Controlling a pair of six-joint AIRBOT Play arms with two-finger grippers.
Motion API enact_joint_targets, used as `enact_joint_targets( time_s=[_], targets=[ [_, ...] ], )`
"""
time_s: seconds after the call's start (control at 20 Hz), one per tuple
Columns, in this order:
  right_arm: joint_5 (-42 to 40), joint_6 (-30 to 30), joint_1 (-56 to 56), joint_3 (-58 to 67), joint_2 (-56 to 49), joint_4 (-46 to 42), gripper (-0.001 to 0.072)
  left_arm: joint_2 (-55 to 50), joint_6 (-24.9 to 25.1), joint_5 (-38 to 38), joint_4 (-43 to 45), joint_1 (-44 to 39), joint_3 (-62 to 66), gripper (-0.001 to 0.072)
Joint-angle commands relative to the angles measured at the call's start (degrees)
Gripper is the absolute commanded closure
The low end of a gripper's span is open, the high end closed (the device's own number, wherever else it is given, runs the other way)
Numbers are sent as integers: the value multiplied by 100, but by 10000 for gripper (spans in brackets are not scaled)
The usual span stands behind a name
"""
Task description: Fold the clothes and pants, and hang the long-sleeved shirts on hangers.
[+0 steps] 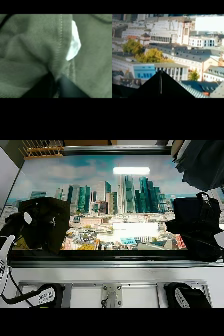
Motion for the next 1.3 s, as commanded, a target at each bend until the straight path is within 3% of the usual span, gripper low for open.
enact_joint_targets(
  time_s=[0.0, 0.15, 0.3, 0.4, 0.5, 0.6, 0.75, 0.85, 1.05, 1.25],
  targets=[
    [-2, 2, 7, -2, -2, 0, 693, 166, -463, -208, 286, -127, 11, 694],
    [0, 2, 4, -2, -2, 0, 693, 1003, -824, -361, -72, -966, 11, 694],
    [0, 2, 7, -2, -2, 0, 693, 1897, -833, -203, -1314, -2463, 13, 694],
    [-2, 2, 7, -2, -2, 109, 693, 2184, -1139, 85, -1971, -3552, 127, 694],
    [-22, 101, 7, -2, -2, 446, 694, 2105, -1543, 468, -1956, -4454, 437, 694],
    [-24, 133, 4, 2, 4, 715, 694, 1670, -1624, 730, -1947, -4992, 940, 694],
    [-813, -448, 2, 59, 0, 411, 695, 704, -1635, 715, -1956, -5263, 1779, 671],
    [-1150, -448, -33, 72, 0, 203, 695, 114, -1969, 619, -1954, -5204, 2280, 49],
    [-984, -446, -155, 72, 2, 184, 694, -302, -2785, -693, -1956, -4465, 2798, 25],
    [-664, -446, -151, 70, 0, 184, 694, 328, -2994, -1438, -2006, -4011, 1416, 24]
  ],
)
